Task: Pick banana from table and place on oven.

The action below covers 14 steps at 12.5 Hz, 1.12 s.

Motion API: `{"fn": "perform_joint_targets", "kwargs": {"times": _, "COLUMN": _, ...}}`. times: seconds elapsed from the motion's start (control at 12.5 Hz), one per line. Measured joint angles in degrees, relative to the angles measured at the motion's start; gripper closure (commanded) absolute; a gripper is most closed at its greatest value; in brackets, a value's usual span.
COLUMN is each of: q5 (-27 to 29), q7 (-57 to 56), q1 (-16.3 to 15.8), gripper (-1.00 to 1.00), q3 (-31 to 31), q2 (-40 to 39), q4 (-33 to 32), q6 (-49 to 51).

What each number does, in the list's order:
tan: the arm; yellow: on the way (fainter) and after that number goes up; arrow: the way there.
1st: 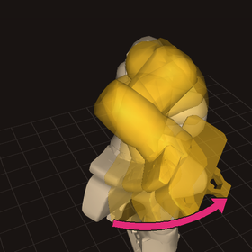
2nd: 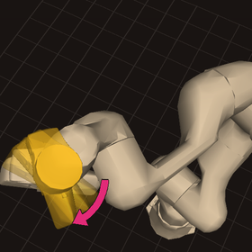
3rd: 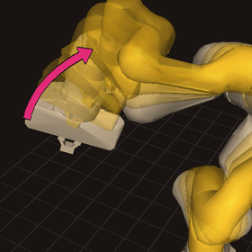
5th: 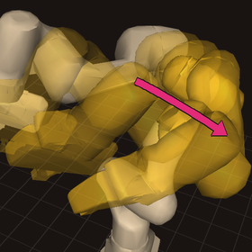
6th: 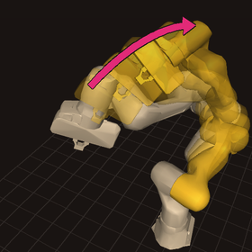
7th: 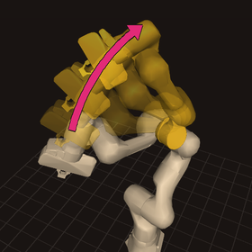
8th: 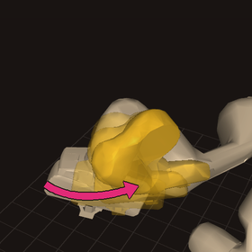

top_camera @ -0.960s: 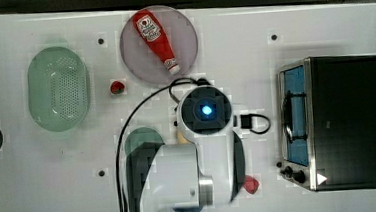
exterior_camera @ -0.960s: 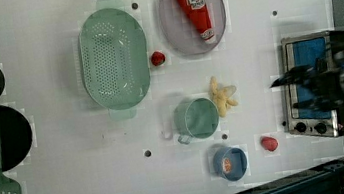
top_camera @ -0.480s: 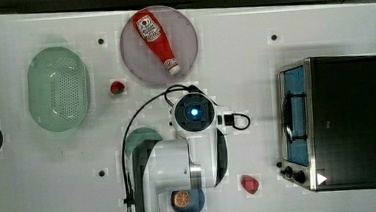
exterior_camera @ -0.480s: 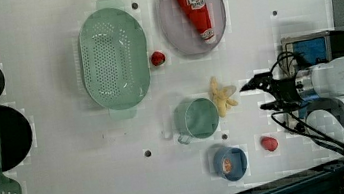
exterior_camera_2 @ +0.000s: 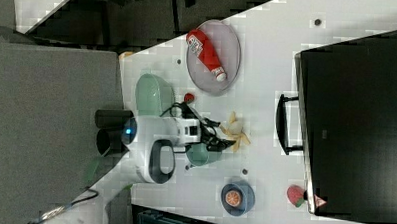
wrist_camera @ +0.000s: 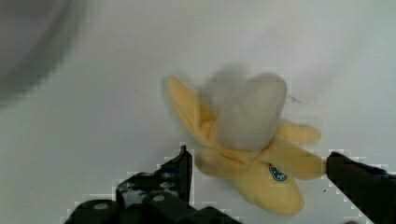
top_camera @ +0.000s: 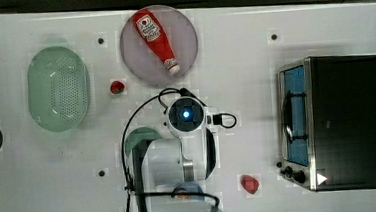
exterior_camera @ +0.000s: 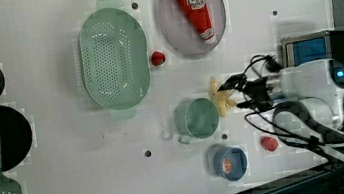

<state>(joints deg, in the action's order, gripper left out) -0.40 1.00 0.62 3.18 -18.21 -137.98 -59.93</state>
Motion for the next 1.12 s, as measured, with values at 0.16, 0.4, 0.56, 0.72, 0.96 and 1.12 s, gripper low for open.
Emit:
{"fn": "perform_joint_targets", "kwargs": {"times": 0.16, "q5": -0.01, "q7": 0.00, "q1": 0.21, "gripper": -0.93, "q3": 0.58, "q2": -3.47, "q4": -1.01, "q6": -1.29}}
{"fn": "perform_joint_targets", "kwargs": {"times": 0.4, "q5": -1.27, "q7": 0.00, "q1": -0.32, "gripper": -0.18, "q3": 1.03, "q2": -4.46, "q4": -3.02, "q6": -2.46}}
{"fn": "perform_joint_targets", "kwargs": {"times": 0.56, "q5": -1.30, "q7": 0.00, "q1": -0.66, "gripper": 0.27, "q3": 1.08, "q2": -3.79, "q4": -3.13, "q6": -3.53}}
{"fn": "perform_joint_targets", "kwargs": {"times": 0.72, "q5": -1.14, "q7": 0.00, "q1": -1.40, "gripper": 0.50, "q3": 0.42, "q2": -3.75, "q4": -3.02, "q6": -4.98}}
{"fn": "perform_joint_targets", "kwargs": {"times": 0.96, "q5": -1.12, "q7": 0.00, "q1": -0.11, "gripper": 0.50, "q3": 1.45, "q2": -1.62, "q4": -3.02, "q6": -4.48}}
{"fn": "perform_joint_targets", "kwargs": {"times": 1.12, "q5": -1.13, "q7": -0.01, "q1": -0.37, "gripper": 0.50, "q3": 1.09, "q2": 2.39, "q4": -3.36, "q6": -3.25}}
